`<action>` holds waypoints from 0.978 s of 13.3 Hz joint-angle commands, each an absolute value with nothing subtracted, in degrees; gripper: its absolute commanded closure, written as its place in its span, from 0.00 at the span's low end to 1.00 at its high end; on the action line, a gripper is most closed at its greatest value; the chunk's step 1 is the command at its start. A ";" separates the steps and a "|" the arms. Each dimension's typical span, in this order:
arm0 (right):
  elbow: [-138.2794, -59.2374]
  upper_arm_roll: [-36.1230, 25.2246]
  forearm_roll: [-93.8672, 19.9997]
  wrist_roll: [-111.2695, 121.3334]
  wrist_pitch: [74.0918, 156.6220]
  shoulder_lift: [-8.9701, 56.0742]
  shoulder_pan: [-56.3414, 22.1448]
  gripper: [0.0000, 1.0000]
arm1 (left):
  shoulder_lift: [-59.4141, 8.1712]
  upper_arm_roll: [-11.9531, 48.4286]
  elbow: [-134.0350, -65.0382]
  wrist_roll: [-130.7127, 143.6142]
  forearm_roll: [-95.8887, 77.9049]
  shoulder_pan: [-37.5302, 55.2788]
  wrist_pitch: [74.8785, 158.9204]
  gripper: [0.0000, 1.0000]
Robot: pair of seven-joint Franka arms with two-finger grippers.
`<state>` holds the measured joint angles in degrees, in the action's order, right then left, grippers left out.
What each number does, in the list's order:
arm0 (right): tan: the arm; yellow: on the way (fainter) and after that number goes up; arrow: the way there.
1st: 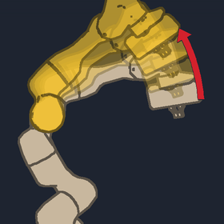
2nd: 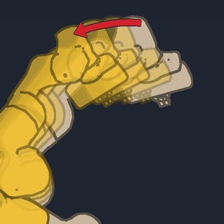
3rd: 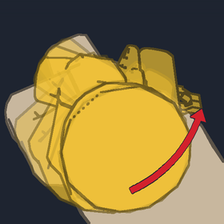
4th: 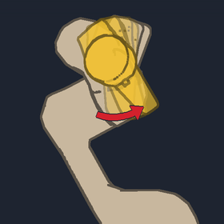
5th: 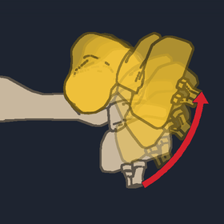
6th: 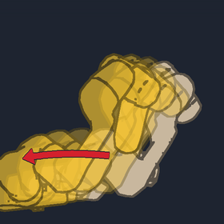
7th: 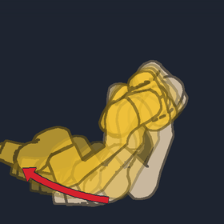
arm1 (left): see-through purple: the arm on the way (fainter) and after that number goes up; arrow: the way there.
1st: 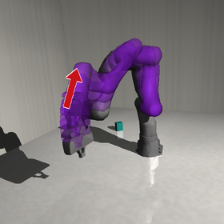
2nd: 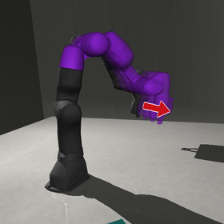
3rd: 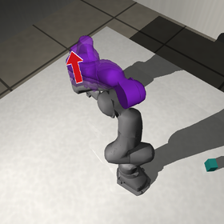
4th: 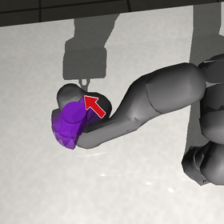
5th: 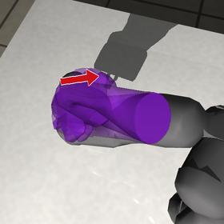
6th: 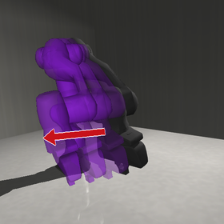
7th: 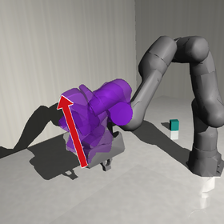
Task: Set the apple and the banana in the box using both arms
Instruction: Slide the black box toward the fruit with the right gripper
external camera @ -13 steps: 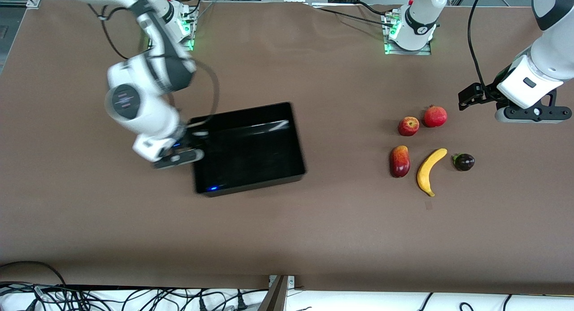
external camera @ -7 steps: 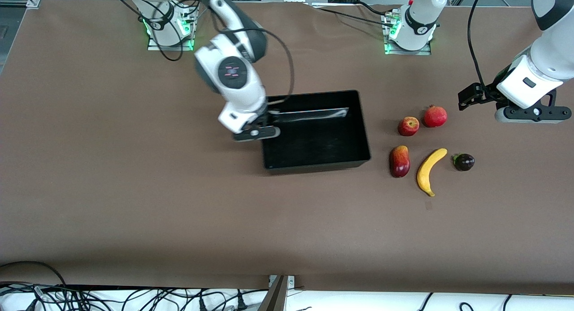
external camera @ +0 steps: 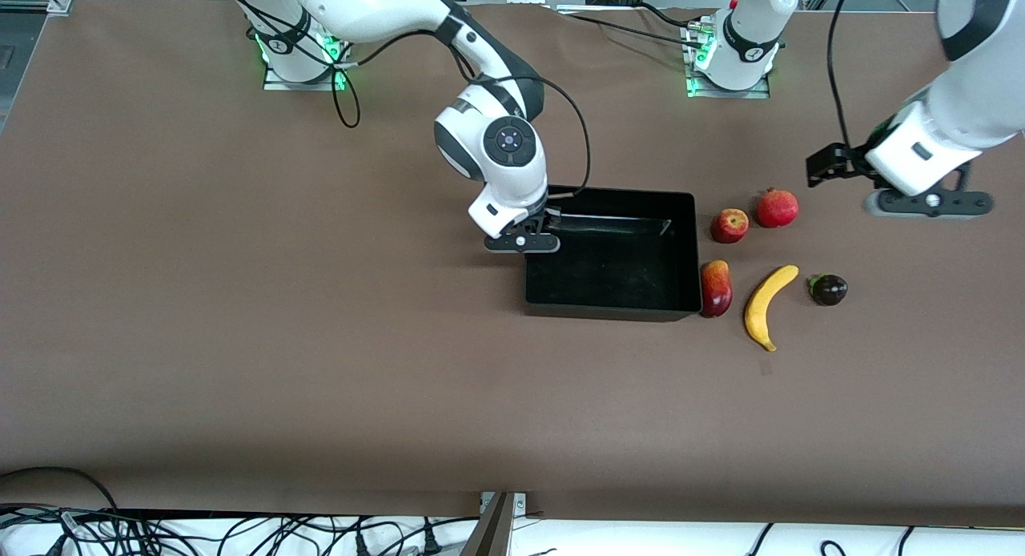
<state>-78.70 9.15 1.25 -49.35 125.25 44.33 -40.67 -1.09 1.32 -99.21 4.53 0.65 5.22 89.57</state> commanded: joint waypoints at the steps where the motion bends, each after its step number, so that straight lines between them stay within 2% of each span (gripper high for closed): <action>1: -75.76 8.61 0.97 -50.10 127.26 46.40 -40.96 1.00 | -3.77 1.58 -98.70 4.31 1.05 5.97 87.37 0.00; 4: -75.76 8.61 0.97 -49.66 128.41 47.46 -41.04 1.00 | -6.41 1.58 -101.50 3.70 1.05 5.19 87.62 0.00; 6: -75.85 8.53 1.23 -48.26 128.58 47.99 -41.04 1.00 | -6.15 1.58 -107.28 -1.64 0.71 4.31 91.47 0.00; 10: -75.94 8.53 1.41 -44.74 128.06 48.34 -41.04 1.00 | -1.16 2.02 -127.56 -2.99 0.62 4.22 112.53 0.00; 13: -76.11 8.53 1.41 -43.69 128.14 48.52 -41.04 1.00 | -1.49 2.72 -137.25 -2.29 0.53 4.22 126.95 0.00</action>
<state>-77.95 8.64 1.27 -45.31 128.02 47.83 -40.66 -5.06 2.27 -129.11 -1.62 0.66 4.41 119.05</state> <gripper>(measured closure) 0.965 0.000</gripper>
